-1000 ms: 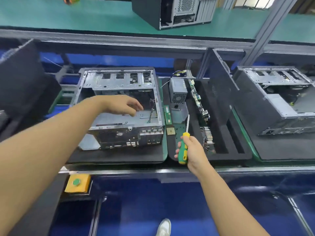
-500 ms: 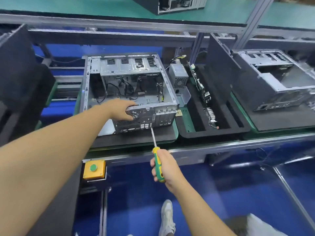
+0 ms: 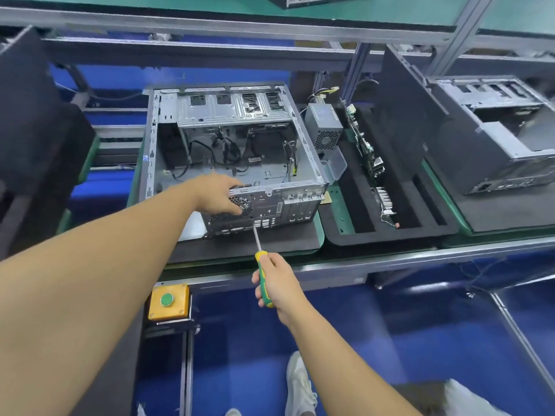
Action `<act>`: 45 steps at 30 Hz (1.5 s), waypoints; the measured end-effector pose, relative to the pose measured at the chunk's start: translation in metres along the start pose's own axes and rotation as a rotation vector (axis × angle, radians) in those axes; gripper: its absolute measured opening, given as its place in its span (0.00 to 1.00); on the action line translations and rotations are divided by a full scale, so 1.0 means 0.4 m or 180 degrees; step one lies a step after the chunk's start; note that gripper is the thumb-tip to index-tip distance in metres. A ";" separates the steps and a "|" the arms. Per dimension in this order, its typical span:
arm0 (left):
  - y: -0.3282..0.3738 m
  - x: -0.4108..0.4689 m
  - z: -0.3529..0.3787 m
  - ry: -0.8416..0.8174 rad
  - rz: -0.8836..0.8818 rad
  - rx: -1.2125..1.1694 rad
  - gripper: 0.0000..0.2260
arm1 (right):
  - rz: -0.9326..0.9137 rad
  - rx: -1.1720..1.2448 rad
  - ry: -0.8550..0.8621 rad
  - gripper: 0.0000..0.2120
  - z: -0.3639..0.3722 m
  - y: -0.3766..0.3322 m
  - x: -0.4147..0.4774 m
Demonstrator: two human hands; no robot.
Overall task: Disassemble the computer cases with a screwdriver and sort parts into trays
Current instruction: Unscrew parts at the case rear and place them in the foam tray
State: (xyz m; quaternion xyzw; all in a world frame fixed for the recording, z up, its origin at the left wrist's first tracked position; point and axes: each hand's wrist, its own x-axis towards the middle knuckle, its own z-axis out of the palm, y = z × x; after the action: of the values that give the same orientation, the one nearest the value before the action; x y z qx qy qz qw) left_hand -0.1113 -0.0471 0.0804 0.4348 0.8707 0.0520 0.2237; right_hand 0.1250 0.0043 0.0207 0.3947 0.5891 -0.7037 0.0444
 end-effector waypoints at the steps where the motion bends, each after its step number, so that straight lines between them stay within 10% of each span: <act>1: 0.000 0.001 0.000 -0.0002 0.0004 -0.0017 0.31 | -0.0008 0.0025 -0.0003 0.11 0.004 0.000 0.009; 45: -0.007 -0.002 -0.002 -0.0018 0.0056 -0.0190 0.16 | 0.0261 0.1021 -0.0223 0.16 -0.010 0.038 0.079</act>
State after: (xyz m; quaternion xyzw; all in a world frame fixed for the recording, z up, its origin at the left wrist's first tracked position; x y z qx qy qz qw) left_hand -0.1135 -0.0492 0.0806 0.4357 0.8643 0.0787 0.2385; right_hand 0.1135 0.0158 -0.0106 0.3956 0.4508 -0.7996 0.0301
